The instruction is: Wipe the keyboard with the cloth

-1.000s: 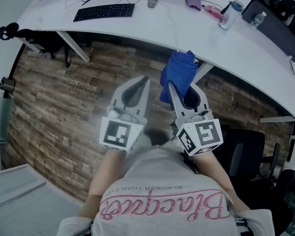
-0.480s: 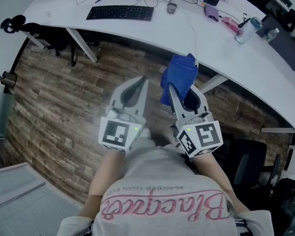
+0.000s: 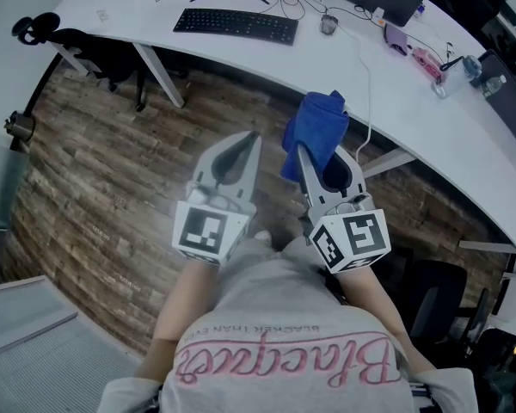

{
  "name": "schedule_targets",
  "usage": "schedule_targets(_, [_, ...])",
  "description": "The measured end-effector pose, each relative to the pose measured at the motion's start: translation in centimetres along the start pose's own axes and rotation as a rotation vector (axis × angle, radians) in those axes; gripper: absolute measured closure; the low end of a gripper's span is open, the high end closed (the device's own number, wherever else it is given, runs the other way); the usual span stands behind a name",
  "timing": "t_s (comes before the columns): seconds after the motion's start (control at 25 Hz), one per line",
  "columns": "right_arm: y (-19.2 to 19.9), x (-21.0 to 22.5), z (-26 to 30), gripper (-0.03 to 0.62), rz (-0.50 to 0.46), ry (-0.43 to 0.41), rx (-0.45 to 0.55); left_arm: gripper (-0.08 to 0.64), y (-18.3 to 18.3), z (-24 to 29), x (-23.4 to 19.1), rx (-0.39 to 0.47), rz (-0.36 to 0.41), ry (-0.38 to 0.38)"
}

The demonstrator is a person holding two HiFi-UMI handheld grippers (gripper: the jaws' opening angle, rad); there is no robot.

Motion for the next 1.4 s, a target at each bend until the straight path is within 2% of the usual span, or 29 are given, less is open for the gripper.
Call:
schedule_targets(0.48, [0.0,-1.6,3.7,0.492,-0.01,-0.073,-0.012,0.554,0.6,-1.3,-2.9,0.013,-0.037,-0.084])
schedule_targets(0.72, [0.8,-2.3,6.3,0.492,-0.009,-0.137,-0.048,0.554,1.4,-1.4,-5.2,0.005,-0.067,-0.148])
schedule_targets(1.04, [1.5,-3.2,12.2,0.492,-0.004,-0.221,-0.075,0.554,2.4,-0.2,-10.2,-0.004,-0.07,-0.215])
schedule_targets(1.28, [1.1,-3.2,17.5,0.492,0.003,-0.246,-0.075,0.554,1.8,1.9,-14.3,0.002,-0.036,-0.23])
schedule_targets(1.4, [0.8,-3.5,20.1,0.492,0.003,-0.27,-0.071,0.554,1.6,2.8,-16.4,-0.009,-0.056,-0.245])
Point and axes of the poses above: the fingertips, and each gripper's own axes: z forward along the fingers, x to its right, y out of its underside, the point moved 8 cm from there along -z, backward along the fingers, and after that the axes turned 2 degrees about x, right-handed, at the moved point
